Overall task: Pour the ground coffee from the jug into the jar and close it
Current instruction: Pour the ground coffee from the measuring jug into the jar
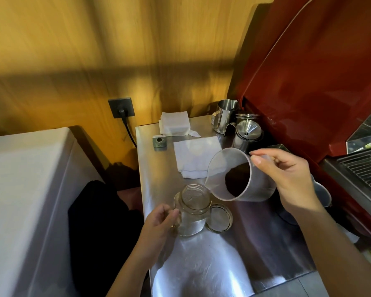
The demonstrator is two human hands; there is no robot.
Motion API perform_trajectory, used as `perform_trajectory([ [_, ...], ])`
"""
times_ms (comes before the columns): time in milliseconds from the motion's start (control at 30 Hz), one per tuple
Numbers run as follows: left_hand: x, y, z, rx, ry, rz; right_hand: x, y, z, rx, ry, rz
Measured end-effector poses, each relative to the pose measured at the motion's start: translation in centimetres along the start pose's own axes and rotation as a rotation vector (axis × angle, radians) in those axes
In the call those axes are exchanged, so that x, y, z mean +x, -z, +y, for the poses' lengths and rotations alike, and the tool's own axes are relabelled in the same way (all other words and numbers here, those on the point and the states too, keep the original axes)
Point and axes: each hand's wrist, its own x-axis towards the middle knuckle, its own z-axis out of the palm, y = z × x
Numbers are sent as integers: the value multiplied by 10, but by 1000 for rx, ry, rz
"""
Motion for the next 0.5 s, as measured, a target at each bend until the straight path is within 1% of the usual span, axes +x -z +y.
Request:
perform_trajectory([
  [167,2,-2,1,95,-94,67,10,0,-10,-71,27,-61],
  [333,2,2,15,68,-147,151,12,-6,-12,-125,25,-99],
  [500,1,7,32,154,-201,150,18,-16,-19,-127,48,-149],
])
